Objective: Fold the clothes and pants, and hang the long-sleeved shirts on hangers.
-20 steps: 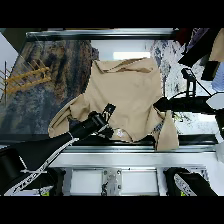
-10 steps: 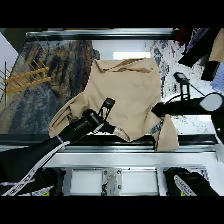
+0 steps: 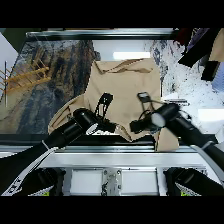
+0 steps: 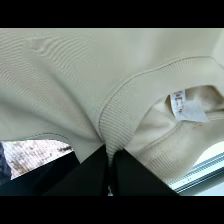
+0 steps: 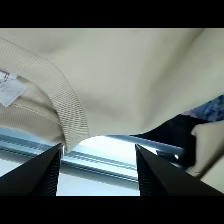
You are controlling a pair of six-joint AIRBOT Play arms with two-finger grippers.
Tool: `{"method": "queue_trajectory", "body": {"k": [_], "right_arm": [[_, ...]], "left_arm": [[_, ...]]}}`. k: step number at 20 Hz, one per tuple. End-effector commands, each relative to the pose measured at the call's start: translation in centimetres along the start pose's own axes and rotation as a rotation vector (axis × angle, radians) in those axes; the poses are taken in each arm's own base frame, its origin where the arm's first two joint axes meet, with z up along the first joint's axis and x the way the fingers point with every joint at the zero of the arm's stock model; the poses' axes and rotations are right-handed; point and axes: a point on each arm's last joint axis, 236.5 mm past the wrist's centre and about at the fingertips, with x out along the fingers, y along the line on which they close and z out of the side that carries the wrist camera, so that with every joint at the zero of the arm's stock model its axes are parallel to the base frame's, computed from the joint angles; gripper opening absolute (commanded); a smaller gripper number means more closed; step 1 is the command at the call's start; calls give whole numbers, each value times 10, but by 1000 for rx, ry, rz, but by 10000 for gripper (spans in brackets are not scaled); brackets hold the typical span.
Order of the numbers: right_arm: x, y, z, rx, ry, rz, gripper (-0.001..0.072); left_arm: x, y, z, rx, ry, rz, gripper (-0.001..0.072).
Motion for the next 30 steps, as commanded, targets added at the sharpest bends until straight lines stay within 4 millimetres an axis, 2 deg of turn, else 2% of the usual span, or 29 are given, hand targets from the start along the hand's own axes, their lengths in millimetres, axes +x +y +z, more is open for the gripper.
{"method": "queue_trajectory", "body": {"k": [1, 4, 7, 9, 12, 15, 19, 20, 21, 22, 23, 25, 26, 27, 29, 30], "right_arm": [[40, 29, -21, 10, 69, -58, 488], [59, 30, -30, 22, 118, -92, 488], [67, 25, -33, 41, 135, -125, 485], [68, 12, -31, 73, 128, -188, 484], [61, -21, -29, 99, 112, -334, 484], [53, -43, -24, 79, 90, -432, 484], [55, -40, -18, 68, 66, -417, 481], [54, -41, -17, 50, 67, -419, 440], [53, -42, -16, 0, 71, -418, 251], [50, -43, -13, -66, 70, -421, 111], [43, -45, -8, -125, 65, -427, 88], [15, -48, 6, -199, 46, -432, 88], [-13, -47, 17, -233, 23, -416, 86], [-43, -46, 28, -264, -8, -400, 12], [-119, -46, 50, -262, -110, -361, 20], [-154, -50, 54, -230, -152, -346, 20]], "left_arm": [[-2, -1, 1, -4, -3, -7, 17], [-2, -1, 1, -4, -4, -7, 18], [-2, -1, 1, -4, -3, -7, 17], [-2, -1, 1, -4, -3, -7, 17], [-5, 2, -6, -5, 27, 8, 18], [-22, 2, -3, -6, -2, -4, 18], [-51, -4, 0, -22, -52, -50, 18], [-57, -3, -1, -23, -55, -53, 18], [-63, -3, -3, -21, -59, -56, 17], [-69, -3, -2, -21, -71, -61, 18], [-77, -3, -1, -23, -83, -66, 17], [-105, -6, 10, -1, -122, -82, 18], [-127, -11, 22, 21, -160, -98, 18], [-151, -19, 34, 44, -208, -133, 18], [-207, -37, 60, 85, -329, -213, 17], [-234, -46, 69, 94, -378, -256, 17]]}}
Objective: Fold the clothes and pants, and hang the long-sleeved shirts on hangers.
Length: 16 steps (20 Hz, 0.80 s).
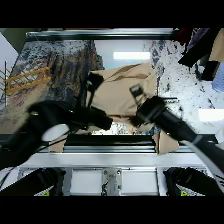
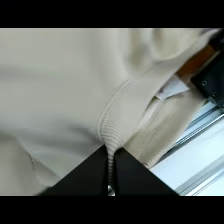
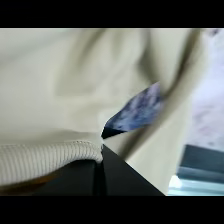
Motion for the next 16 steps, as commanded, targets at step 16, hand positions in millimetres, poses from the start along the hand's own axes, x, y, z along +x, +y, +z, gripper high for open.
{"method": "queue_trajectory", "body": {"k": [16], "right_arm": [[-141, -47, 5, 71, -80, 198, 19]], "left_arm": [[-15, -2, -15, -51, 214, -140, 17]]}}
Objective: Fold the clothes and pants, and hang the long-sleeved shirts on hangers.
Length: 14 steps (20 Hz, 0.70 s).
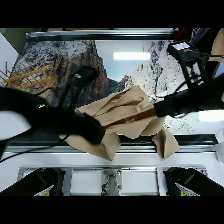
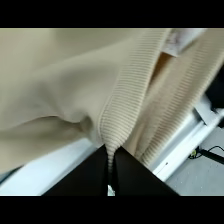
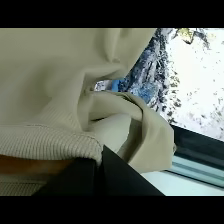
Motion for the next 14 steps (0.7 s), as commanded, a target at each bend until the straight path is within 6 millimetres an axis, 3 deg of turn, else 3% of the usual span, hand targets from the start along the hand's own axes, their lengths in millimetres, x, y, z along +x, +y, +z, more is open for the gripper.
{"method": "queue_trajectory", "body": {"k": [1, 3, 5, 8, 11, 14], "right_arm": [[36, -17, 8, -6, 106, -65, 18], [64, -28, 13, 26, 184, -95, 18], [89, -30, 3, 26, 268, -115, 19], [114, -23, -39, 47, 400, -121, 19], [126, -12, -76, 40, 496, -110, 19], [128, -1, -77, 7, 472, -90, 20]], "left_arm": [[55, 56, 32, -99, -2, 18, 17], [86, 85, 48, -199, 49, -20, 17], [116, 92, 43, -230, 153, -93, 17], [147, 86, 8, -188, 290, -103, 17], [167, 77, -35, -180, 408, -107, 17], [173, 67, -61, -152, 459, -111, 17]]}}
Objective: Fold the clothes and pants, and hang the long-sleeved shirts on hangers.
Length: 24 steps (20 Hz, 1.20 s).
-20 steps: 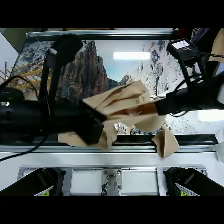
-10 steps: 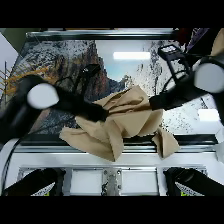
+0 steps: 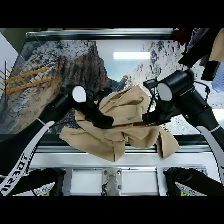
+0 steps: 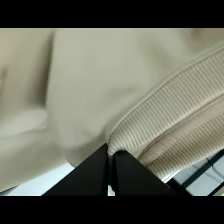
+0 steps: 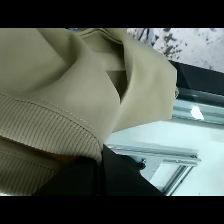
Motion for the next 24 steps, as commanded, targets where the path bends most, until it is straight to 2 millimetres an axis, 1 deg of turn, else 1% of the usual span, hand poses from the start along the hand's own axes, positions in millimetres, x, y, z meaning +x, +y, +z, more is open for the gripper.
{"method": "queue_trajectory", "body": {"k": [1, 3, 5, 7, 12, 13, 14, 15, 16, 18, 20, 21, 22, 24], "right_arm": [[8, 15, 1, -19, -32, 28, 19], [6, 18, 10, -17, -77, 43, 20], [6, 18, 11, -18, -80, 43, 20], [6, 18, 11, -18, -80, 43, 20], [6, 18, 11, -18, -79, 43, 20], [6, 18, 11, -18, -79, 43, 20], [6, 18, 11, -18, -79, 43, 20], [6, 18, 11, -18, -79, 43, 20], [6, 18, 11, -18, -79, 43, 20], [6, 18, 11, -18, -78, 42, 20], [6, 18, 11, -18, -78, 43, 20], [6, 18, 11, -18, -78, 42, 20], [6, 18, 11, -18, -78, 43, 20], [6, 18, 11, -18, -78, 42, 20]], "left_arm": [[17, -5, -21, 30, 49, -4, 17], [7, -11, -17, 48, -2, -9, 17], [-6, -14, -13, 55, -52, -12, 17], [-16, -12, -8, 48, -95, -14, 17], [-23, -2, -2, 18, -120, -14, 20], [-24, -2, -2, 13, -122, -17, 182], [-25, -3, -1, 11, -124, -24, 446], [-26, -3, -1, 14, -125, -22, 584], [-29, -5, 0, 20, -128, -22, 583], [-43, -11, 9, 46, -165, -15, 583], [-66, -20, 24, 71, -231, -20, 583], [-79, -21, 31, 75, -267, -20, 583], [-92, -21, 38, 75, -301, -20, 583], [-120, -14, 50, 76, -366, -10, 582]]}}
